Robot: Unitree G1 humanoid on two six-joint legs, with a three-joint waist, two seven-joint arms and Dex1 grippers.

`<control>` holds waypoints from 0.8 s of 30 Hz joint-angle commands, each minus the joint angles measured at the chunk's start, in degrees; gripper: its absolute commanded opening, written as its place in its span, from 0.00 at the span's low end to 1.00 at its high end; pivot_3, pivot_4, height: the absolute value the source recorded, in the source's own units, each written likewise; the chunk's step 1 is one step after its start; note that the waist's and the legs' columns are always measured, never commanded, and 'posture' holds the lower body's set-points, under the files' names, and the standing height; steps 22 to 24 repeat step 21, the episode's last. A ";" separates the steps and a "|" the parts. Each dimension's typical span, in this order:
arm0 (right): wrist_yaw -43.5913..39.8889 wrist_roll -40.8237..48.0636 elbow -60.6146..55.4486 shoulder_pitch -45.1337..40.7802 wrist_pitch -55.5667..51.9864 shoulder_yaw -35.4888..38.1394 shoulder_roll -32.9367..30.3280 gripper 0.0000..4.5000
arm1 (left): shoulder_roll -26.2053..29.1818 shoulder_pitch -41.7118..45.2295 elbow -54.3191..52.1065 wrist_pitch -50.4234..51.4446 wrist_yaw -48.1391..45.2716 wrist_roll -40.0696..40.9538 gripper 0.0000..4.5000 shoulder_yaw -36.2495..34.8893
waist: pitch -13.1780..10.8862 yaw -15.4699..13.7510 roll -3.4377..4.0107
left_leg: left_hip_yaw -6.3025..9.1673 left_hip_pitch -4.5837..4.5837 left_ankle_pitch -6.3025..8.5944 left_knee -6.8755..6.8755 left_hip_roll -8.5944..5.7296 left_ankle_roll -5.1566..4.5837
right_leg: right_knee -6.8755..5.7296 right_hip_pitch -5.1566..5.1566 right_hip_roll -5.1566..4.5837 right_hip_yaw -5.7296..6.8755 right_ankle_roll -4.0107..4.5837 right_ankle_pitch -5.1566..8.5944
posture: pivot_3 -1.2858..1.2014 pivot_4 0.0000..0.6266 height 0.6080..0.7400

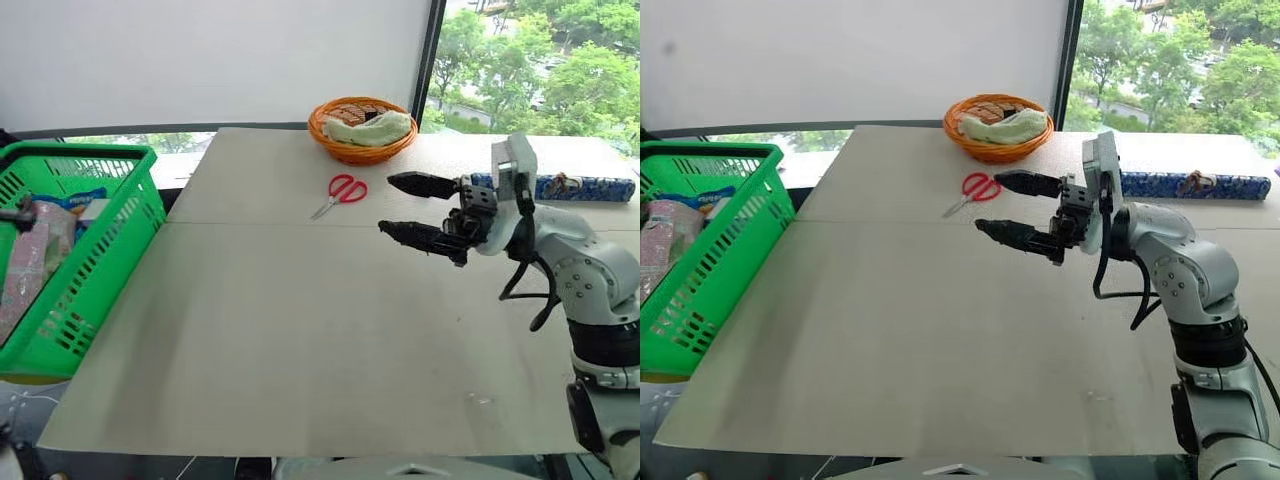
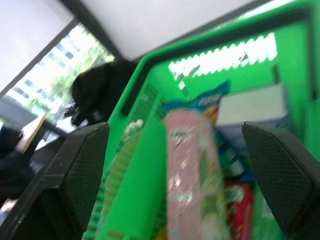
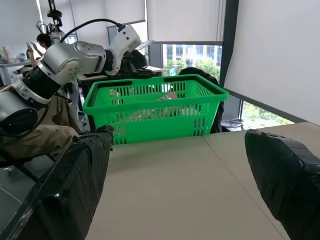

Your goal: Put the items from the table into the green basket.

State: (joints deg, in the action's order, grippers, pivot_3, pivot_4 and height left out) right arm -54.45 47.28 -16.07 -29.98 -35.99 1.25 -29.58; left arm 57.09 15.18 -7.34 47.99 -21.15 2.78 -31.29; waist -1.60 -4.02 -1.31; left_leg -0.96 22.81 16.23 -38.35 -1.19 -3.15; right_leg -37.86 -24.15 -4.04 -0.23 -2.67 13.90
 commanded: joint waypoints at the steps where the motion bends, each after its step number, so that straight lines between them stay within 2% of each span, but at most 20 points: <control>1: -0.05 -6.48 2.82 6.06 7.04 2.72 -1.98 1.00 | -10.90 5.52 -1.81 -7.28 -2.94 9.13 0.99 1.50 | 0.24 -0.07 0.02 | 0.00 0.00 -0.01 0.00 0.00 0.01 | 0.03 0.02 -0.01 0.02 0.00 -0.01 | 0.53 0.00 0.98; 3: -1.25 -10.38 5.72 10.77 10.78 2.79 -3.57 1.00 | -17.66 4.41 -2.47 -9.74 -6.13 14.05 0.99 1.76 | 0.39 0.07 -0.05 | 0.00 -0.06 -0.03 -0.03 -0.03 0.04 | 0.12 0.20 -0.06 0.11 -0.01 -0.01 | 0.53 0.00 0.98; 5: -0.78 -12.43 8.39 13.41 13.42 3.78 -3.90 1.00 | -19.36 -0.48 -3.71 -13.28 -10.42 14.03 0.99 5.60 | 0.40 1.27 -0.06 | -0.07 -0.06 -0.07 -0.07 -0.03 0.08 | 0.13 0.20 -0.07 0.09 -0.01 -0.01 | 0.52 0.00 0.98; 9: 1.65 -18.75 15.13 18.69 21.10 5.49 -3.86 1.00 | -24.55 -11.68 -11.76 -12.47 -15.97 20.03 0.99 11.12 | 0.39 4.60 0.01 | -0.20 -0.12 -0.20 0.00 0.01 -0.16 | 0.10 0.10 -0.02 -0.02 -0.01 -0.01 | 0.51 0.00 0.98; 13: 1.47 -22.36 19.06 22.00 26.56 5.61 -3.48 1.00 | -24.83 -17.40 -14.55 -11.11 -17.72 21.31 0.99 14.73 | 0.38 5.66 0.22 | -0.20 -0.21 -0.19 0.01 0.07 -0.18 | 0.05 0.15 0.02 -0.02 0.01 0.00 | 0.50 0.00 0.98; 18: 1.39 -24.49 22.66 23.22 30.60 5.52 -2.33 1.00 | -26.66 -17.56 -12.49 -13.76 -16.21 21.22 0.99 14.99 | 0.27 5.94 0.83 | -0.23 -0.90 -0.12 -0.04 0.10 -0.08 | -0.02 0.81 0.01 -0.01 0.37 0.04 | 0.50 0.00 0.98; 21: 1.37 -24.43 24.43 21.71 30.98 5.67 -1.72 1.00 | -25.85 -17.99 -9.93 -18.19 -17.56 19.07 0.99 16.34 | 0.29 5.96 0.85 | -0.24 -1.12 -0.16 -0.06 0.10 -0.15 | -0.02 1.03 0.04 -0.01 0.38 0.05 | 0.50 0.00 0.98; 24: 1.37 -24.43 24.43 21.71 30.98 5.67 -1.72 1.00 | -25.85 -17.99 -9.93 -18.19 -17.56 19.07 0.99 16.34 | 0.29 5.96 0.85 | -0.24 -1.12 -0.16 -0.06 0.10 -0.15 | -0.02 1.03 0.04 -0.01 0.38 0.05 | 0.50 0.00 0.98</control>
